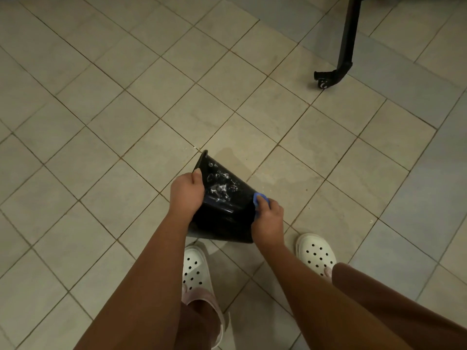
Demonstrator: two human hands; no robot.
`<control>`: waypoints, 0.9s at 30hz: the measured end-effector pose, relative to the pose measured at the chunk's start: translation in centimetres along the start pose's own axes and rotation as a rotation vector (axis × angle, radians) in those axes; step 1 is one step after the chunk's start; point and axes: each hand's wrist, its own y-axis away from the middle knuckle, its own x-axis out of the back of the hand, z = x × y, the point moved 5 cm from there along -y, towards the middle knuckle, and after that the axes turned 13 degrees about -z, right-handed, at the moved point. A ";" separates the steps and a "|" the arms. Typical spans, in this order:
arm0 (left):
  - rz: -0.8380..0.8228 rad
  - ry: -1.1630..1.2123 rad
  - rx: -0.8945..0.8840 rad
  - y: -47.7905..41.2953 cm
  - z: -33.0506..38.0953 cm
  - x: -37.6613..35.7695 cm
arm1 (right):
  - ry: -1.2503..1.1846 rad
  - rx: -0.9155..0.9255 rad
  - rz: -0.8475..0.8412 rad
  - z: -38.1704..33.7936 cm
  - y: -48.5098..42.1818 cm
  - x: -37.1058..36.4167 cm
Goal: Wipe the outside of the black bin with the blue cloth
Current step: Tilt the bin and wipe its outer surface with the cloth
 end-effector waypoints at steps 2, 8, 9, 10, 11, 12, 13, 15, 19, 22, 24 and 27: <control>0.003 -0.055 -0.006 -0.1 0.3 -0.1 | -0.012 -0.039 0.016 -0.4 0.5 -0.2; -0.042 -0.155 -0.056 -0.1 1.2 -0.3 | 0.051 0.170 0.042 -2.9 0.0 -0.7; -0.030 -0.166 -0.060 0.0 1.1 -0.4 | 0.054 0.156 0.020 -2.5 -0.4 -0.7; -0.014 -0.178 -0.063 0.1 1.0 -0.4 | 0.040 0.117 0.011 -1.8 -0.6 -0.5; -0.001 -0.192 -0.067 0.2 0.9 -0.6 | 0.012 0.064 0.012 -1.0 -0.7 -0.4; 0.006 -0.204 -0.070 0.3 0.8 -0.7 | -0.026 0.012 0.021 -0.3 -0.5 -0.3; 0.009 -0.208 -0.070 0.3 0.7 -0.9 | -0.064 -0.043 0.029 0.2 0.0 -0.4; 0.006 -0.191 -0.070 0.3 0.7 -0.9 | -0.092 -0.118 0.042 0.1 1.1 -0.9; -0.002 -0.101 -0.055 0.4 0.0 -0.3 | -0.040 0.024 0.071 -2.6 2.7 -1.5; 0.008 -0.027 -0.059 0.8 -0.3 -0.2 | 0.006 0.097 0.030 -2.3 1.2 -1.2; 0.029 -0.026 -0.066 0.9 -0.3 -0.2 | -0.011 0.040 -0.001 -0.9 0.1 -0.7; 0.052 -0.028 -0.067 0.8 -0.4 -0.1 | -0.147 -0.142 -0.031 0.8 0.3 -0.2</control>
